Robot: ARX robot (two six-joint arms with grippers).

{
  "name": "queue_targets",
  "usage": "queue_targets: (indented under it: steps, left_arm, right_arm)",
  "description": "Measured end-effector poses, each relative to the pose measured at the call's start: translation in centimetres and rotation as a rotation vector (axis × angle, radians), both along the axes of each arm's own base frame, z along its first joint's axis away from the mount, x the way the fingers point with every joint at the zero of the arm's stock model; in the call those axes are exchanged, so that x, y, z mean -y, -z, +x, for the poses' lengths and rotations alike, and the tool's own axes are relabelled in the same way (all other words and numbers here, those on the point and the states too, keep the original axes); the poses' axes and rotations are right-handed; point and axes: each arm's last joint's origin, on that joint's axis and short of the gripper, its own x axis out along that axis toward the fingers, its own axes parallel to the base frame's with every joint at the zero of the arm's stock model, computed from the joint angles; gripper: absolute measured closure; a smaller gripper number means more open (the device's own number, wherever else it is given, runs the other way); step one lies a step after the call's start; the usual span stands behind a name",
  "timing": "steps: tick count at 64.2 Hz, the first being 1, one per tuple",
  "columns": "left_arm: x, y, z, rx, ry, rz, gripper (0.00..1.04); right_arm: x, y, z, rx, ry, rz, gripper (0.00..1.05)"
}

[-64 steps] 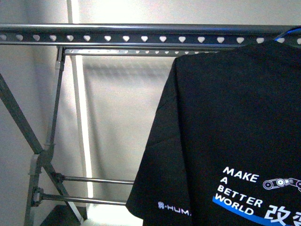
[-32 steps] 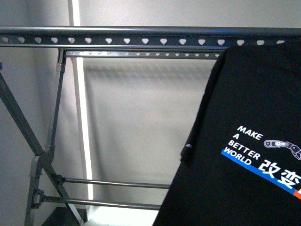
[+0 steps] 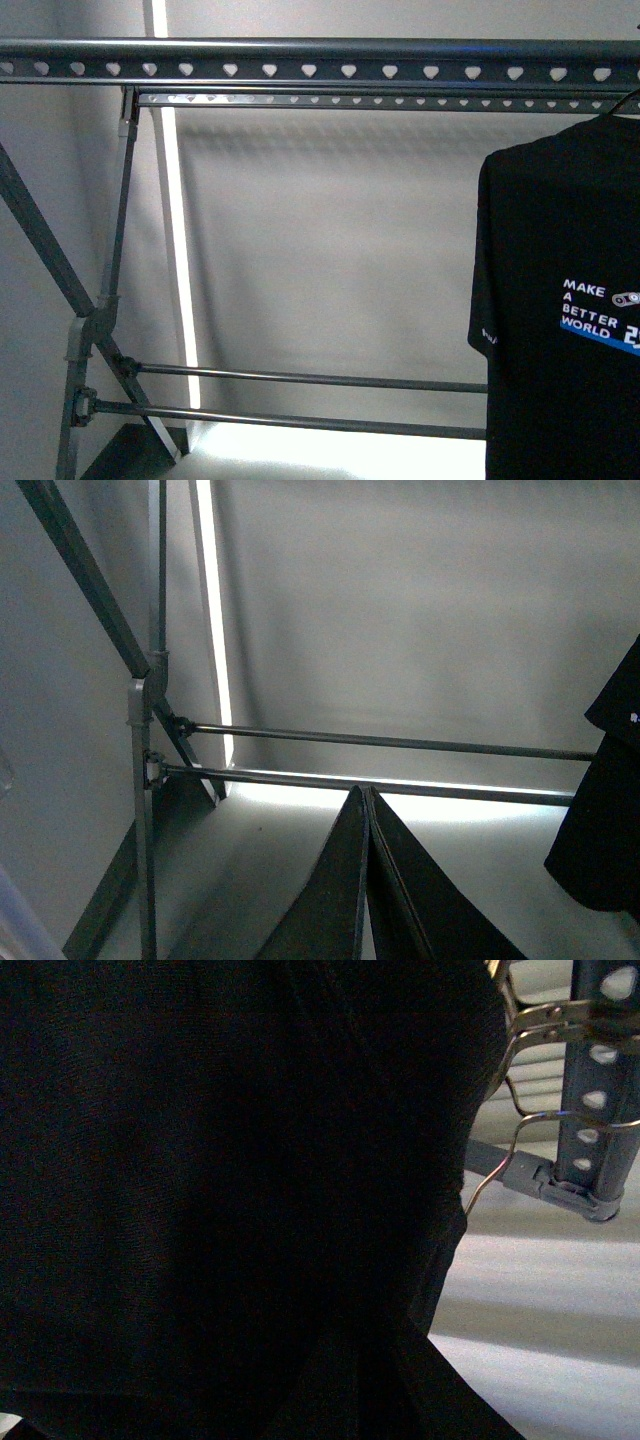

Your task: Hang clothes on hanger

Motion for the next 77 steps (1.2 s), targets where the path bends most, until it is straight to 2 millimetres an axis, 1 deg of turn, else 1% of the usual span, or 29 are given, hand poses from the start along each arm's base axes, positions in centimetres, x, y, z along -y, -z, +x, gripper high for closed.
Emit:
queue_targets:
  steps: [6, 14, 18, 28, 38, 50, 53, 54, 56, 57, 59, 64, 66, 69, 74, 77]
  left_arm:
    - [0.0, 0.9, -1.4, 0.003, 0.000, 0.000, 1.01]
    - [0.0, 1.4, -2.4, 0.006, -0.001, 0.000, 1.01]
    - [0.0, 1.8, -3.1, 0.006, -0.001, 0.001, 1.01]
    - [0.0, 2.4, -4.1, 0.004, -0.002, 0.002, 1.01]
    - [0.0, 2.9, -5.3, 0.005, -0.002, 0.002, 1.01]
    - [0.0, 3.4, -6.1, 0.005, -0.002, 0.002, 1.01]
    - [0.0, 3.7, -6.3, 0.017, -0.002, 0.002, 1.01]
    - [0.0, 3.8, -6.4, 0.016, -0.001, 0.002, 1.01]
    - [0.0, 3.7, -6.4, 0.019, -0.002, 0.002, 1.01]
    - [0.0, 3.7, -6.4, 0.020, -0.002, 0.003, 1.01]
    - [0.0, 3.7, -6.5, 0.020, -0.002, 0.003, 1.01]
    - [0.0, 3.6, -6.8, 0.024, -0.002, 0.003, 1.01]
    - [0.0, 3.5, -6.9, 0.025, -0.002, 0.003, 1.01]
    - [0.0, 3.5, -7.1, 0.029, -0.002, 0.002, 1.01]
    - [0.0, 3.4, -7.4, 0.031, -0.002, 0.003, 1.01]
    - [0.0, 3.4, -7.5, 0.030, -0.002, 0.003, 1.01]
  right_arm:
    - [-0.7, -0.4, 1.1, -0.002, -0.004, -0.003, 1.00]
    - [-1.3, -0.6, 2.0, -0.006, -0.005, -0.002, 1.00]
    - [-1.6, -0.6, 2.9, -0.014, 0.006, -0.001, 1.00]
    - [-1.8, -0.5, 4.3, -0.034, 0.035, -0.004, 1.00]
    - [-2.6, 0.8, 5.3, -0.059, 0.041, -0.016, 1.00]
    - [-3.7, 2.0, 5.6, -0.065, 0.017, -0.027, 0.99]
    - [-3.9, 2.2, 5.7, -0.046, 0.010, -0.022, 0.94]
    - [-4.0, 2.3, 5.8, -0.033, 0.002, -0.014, 0.91]
    - [-4.1, 2.4, 5.8, -0.021, -0.006, -0.007, 0.87]
    - [-4.2, 2.4, 5.8, -0.002, -0.021, 0.006, 0.83]
    - [-4.4, 2.4, 5.8, 0.013, -0.032, 0.014, 0.79]
    - [-5.0, 2.5, 5.2, 0.074, -0.087, 0.072, 0.66]
    - [-5.2, 2.5, 4.9, 0.084, -0.100, 0.088, 0.63]
    - [-5.6, 2.3, 3.9, 0.131, -0.140, 0.152, 0.54]
    - [-6.0, 1.4, 1.8, 0.223, -0.193, 0.243, 0.42]
    - [-6.3, 0.5, -0.2, 0.300, -0.232, 0.317, 0.33]
